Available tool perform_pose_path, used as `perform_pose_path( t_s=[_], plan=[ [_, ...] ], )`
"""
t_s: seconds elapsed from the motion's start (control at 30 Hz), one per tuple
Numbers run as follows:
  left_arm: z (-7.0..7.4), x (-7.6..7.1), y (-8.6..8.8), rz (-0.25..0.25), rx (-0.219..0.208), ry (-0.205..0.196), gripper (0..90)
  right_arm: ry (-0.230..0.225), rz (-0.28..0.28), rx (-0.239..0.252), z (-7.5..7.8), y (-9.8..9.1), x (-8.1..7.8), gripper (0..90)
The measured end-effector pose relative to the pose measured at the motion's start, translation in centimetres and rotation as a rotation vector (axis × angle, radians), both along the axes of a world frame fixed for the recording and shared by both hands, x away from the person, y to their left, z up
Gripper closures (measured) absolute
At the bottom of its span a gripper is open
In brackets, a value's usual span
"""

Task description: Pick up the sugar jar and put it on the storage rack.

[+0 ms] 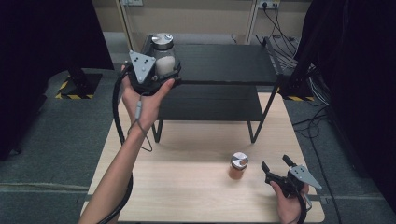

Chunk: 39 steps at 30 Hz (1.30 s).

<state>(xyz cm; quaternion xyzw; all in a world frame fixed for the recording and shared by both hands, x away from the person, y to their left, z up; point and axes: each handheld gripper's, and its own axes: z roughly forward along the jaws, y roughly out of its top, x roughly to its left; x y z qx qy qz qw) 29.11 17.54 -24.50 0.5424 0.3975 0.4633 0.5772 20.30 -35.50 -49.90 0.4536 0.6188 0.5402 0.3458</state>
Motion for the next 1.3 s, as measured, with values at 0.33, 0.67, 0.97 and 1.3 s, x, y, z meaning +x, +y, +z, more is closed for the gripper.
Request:
perform_pose_path(
  t_s=[0.33,0.67,0.97,1.3],
  plan=[
    [-1.6,-1.5,0.7,-0.018,0.022,-0.023,6.8,0.000,-0.001,0.000,0.0,0.0,0.0,5.6],
    [-4.1,-2.7,1.8,-0.031,0.016,-0.022,6.9,-0.001,-0.002,-0.002,0.0,0.1,0.0,5.6],
    [-6.8,-3.6,2.5,-0.051,0.011,-0.018,7.9,-0.002,-0.003,-0.005,0.0,0.1,0.0,5.6],
    [-9.6,-4.3,2.8,-0.067,0.001,-0.012,7.7,-0.004,-0.002,-0.006,0.0,0.1,0.0,5.6]
  ],
)
